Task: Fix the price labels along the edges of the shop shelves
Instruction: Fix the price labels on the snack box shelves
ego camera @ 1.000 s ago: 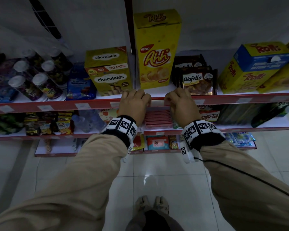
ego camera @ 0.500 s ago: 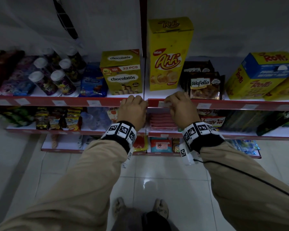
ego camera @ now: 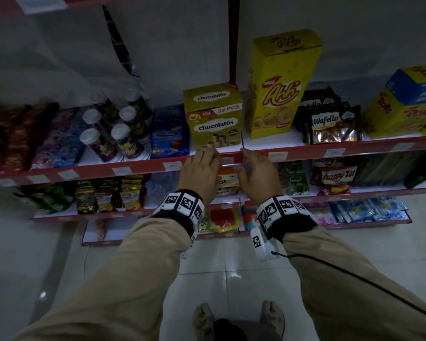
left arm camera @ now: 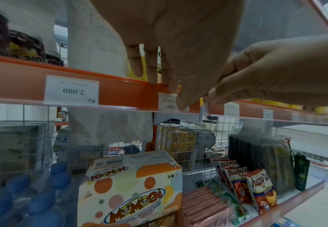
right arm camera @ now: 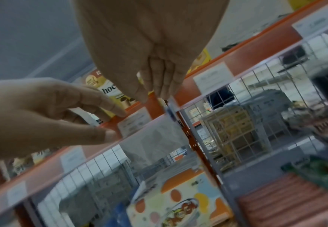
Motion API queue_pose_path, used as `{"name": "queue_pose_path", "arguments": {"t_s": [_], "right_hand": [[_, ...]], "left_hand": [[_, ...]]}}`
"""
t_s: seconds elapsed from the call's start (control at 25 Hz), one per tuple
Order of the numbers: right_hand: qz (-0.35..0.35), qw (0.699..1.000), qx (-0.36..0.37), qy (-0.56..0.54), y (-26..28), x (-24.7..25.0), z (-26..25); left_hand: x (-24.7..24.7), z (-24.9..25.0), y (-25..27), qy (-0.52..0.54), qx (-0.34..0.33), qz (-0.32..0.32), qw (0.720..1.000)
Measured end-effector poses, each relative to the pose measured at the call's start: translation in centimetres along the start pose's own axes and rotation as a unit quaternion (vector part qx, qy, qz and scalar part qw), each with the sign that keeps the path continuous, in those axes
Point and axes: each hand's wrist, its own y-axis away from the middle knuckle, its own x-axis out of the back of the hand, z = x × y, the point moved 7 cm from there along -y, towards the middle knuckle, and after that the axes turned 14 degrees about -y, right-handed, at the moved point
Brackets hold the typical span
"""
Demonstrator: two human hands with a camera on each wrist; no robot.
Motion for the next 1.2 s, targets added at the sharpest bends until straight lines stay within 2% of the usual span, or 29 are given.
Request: {"name": "queue_pose_path", "arguments": {"t_s": [0.16, 0.28, 0.48, 0.64, 0.72, 0.92, 1.2], "right_hand": [[0.084, 0.994, -0.039, -0.049, 1.3, -0.9, -0.6], [0.116, 0.991, -0.036, -0.057, 1.6, -1.0, -0.9], [0.069, 0.989, -0.025, 0.129, 0.8, -1.2, -1.5], [0.018, 0.977, 0.028, 0.212, -0.3, -2.7, -3.0], [-0.007, 0.972, 0.045, 0.229, -0.4, -3.7, -3.4], [-0.002, 0.973, 0.054, 0.223, -0.2, -4.1, -3.6], [-0.020, 0.965, 0.039, 0.259, -0.8, -3.7, -3.3]], "left_hand": [[-0.3, -0.9, 0.5, 0.025, -0.020, 0.026, 0.999], [-0.8, -1.7, 1.1, 0.023, -0.017, 0.026, 0.999], [-1.0, -2.4, 1.5, 0.028, -0.022, 0.032, 0.999], [-1.2, -2.4, 0.8, 0.037, -0.021, 0.016, 0.999], [-1.3, -2.4, 0.7, 0.032, -0.023, 0.011, 0.999], [-1.5, -2.3, 0.7, 0.043, -0.025, 0.012, 0.999], [-1.4, -2.5, 0.6, 0.050, -0.026, 0.017, 0.998]]}}
